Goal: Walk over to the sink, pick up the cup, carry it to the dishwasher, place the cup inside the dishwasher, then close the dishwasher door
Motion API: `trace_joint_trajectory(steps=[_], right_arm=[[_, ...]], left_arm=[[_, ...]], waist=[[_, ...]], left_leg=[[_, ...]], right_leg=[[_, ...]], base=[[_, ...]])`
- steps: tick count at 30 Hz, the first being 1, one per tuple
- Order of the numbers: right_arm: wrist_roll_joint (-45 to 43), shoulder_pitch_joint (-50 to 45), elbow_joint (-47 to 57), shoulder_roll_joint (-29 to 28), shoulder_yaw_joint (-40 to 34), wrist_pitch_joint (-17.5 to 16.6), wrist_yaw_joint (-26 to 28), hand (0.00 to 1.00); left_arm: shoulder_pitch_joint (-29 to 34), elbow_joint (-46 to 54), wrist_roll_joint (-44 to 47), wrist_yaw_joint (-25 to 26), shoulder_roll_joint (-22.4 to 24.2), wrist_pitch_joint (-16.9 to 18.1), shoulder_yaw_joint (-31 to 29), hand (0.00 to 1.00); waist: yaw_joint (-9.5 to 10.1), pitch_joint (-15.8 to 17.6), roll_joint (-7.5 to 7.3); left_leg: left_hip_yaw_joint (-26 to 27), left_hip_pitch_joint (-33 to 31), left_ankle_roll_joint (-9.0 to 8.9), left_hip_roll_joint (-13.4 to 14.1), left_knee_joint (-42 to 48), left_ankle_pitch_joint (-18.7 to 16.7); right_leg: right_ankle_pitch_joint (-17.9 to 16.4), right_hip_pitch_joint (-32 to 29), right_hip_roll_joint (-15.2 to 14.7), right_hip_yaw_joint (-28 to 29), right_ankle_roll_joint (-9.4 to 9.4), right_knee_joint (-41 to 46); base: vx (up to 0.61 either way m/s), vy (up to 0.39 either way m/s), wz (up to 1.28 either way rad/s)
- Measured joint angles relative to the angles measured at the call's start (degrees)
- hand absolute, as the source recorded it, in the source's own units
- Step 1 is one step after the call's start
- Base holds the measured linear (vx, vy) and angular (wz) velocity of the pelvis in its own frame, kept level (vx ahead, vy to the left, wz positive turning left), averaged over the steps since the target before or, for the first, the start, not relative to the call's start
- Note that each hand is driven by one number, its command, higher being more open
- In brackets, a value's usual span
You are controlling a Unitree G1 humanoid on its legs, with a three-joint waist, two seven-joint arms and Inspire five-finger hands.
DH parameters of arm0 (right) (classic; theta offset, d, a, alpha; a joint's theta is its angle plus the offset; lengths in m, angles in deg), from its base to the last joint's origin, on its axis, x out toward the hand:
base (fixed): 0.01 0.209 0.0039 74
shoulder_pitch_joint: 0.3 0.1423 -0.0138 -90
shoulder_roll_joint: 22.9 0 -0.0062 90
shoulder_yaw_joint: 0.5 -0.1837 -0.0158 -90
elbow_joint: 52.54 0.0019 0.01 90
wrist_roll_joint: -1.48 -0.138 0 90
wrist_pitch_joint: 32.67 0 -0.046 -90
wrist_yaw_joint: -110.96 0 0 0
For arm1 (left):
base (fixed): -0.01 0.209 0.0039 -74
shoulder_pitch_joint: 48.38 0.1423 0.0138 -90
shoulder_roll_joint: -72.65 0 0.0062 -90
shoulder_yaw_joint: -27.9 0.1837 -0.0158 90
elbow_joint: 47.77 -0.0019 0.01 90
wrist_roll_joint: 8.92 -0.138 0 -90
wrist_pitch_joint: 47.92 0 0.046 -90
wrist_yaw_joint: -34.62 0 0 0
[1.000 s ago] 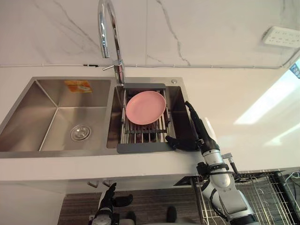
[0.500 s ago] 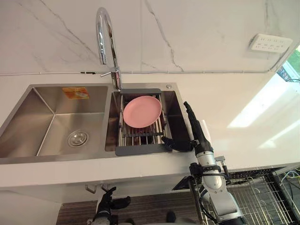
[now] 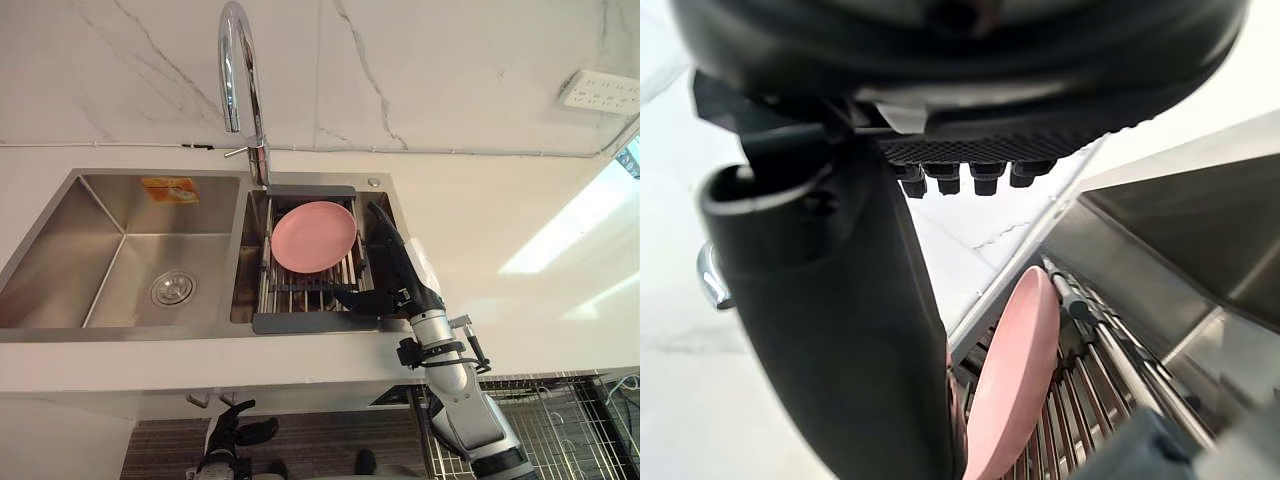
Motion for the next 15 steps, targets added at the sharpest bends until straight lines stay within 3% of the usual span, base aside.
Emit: trace_joint_trajectory(steps=[15], right_arm=[[11.9,6.7,-5.5,1.7,1.7,3.0,-3.7,1.00]], left_arm=[[0.0,0.9,0.0,0.3,0.1,0.2,0.1,1.00]], waist=[[1.33,0.0,-0.03]], left_leg=[[-0.2,-2.3,-0.13,0.0,0.9,0.1]], right_leg=[[-1.1,-2.0,-0.4,-1.2,0.16,2.0]], base=[[-0.02,-0.016,0.05]])
